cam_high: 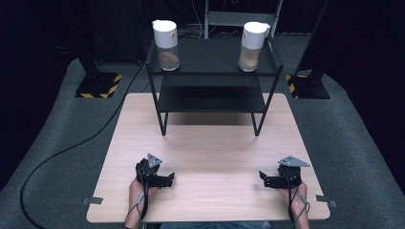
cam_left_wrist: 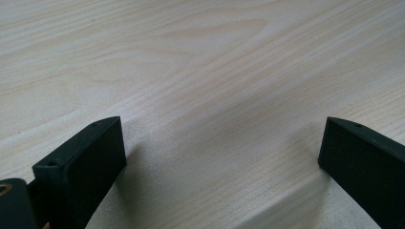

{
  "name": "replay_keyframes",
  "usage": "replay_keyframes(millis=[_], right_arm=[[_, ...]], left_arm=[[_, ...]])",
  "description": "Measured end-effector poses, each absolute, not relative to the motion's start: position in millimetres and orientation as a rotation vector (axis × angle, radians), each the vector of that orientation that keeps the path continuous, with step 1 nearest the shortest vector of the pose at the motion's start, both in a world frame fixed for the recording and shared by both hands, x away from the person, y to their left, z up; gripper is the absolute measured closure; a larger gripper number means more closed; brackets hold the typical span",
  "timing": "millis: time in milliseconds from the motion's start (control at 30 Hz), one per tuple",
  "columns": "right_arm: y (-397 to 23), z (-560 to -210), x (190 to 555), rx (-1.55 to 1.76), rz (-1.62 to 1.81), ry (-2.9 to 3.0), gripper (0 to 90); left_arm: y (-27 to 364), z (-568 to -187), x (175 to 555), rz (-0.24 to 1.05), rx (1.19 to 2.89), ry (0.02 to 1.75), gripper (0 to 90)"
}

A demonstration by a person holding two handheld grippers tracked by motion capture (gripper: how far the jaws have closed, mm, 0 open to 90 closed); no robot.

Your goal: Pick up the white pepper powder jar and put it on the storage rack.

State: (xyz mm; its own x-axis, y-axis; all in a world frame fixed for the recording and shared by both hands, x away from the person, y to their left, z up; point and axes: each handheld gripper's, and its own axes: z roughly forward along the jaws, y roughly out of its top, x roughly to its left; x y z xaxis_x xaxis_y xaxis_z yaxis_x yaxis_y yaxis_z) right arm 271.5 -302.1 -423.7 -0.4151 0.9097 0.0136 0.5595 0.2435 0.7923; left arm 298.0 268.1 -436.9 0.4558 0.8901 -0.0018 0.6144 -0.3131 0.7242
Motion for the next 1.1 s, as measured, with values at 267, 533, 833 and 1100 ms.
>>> replay_keyframes(millis=[267, 533, 833, 1100], right_arm=[[-305, -433, 270, 1.343, 1.050, 2.045, 0.0], [-313, -442, 268, 1.367, 1.097, 2.025, 0.0], [-324, -446, 270, 1.368, 1.162, 2.038, 0.0], [-322, -448, 262, 1.358, 1.160, 2.003, 0.0]], left_arm=[[268, -437, 298, 0.534, 2.044, 1.252, 1.6], [268, -437, 298, 0.534, 2.044, 1.251, 1.6], [267, -437, 297, 0.542, 2.047, 1.249, 1.6], [267, -437, 297, 0.541, 2.043, 1.252, 1.6]])
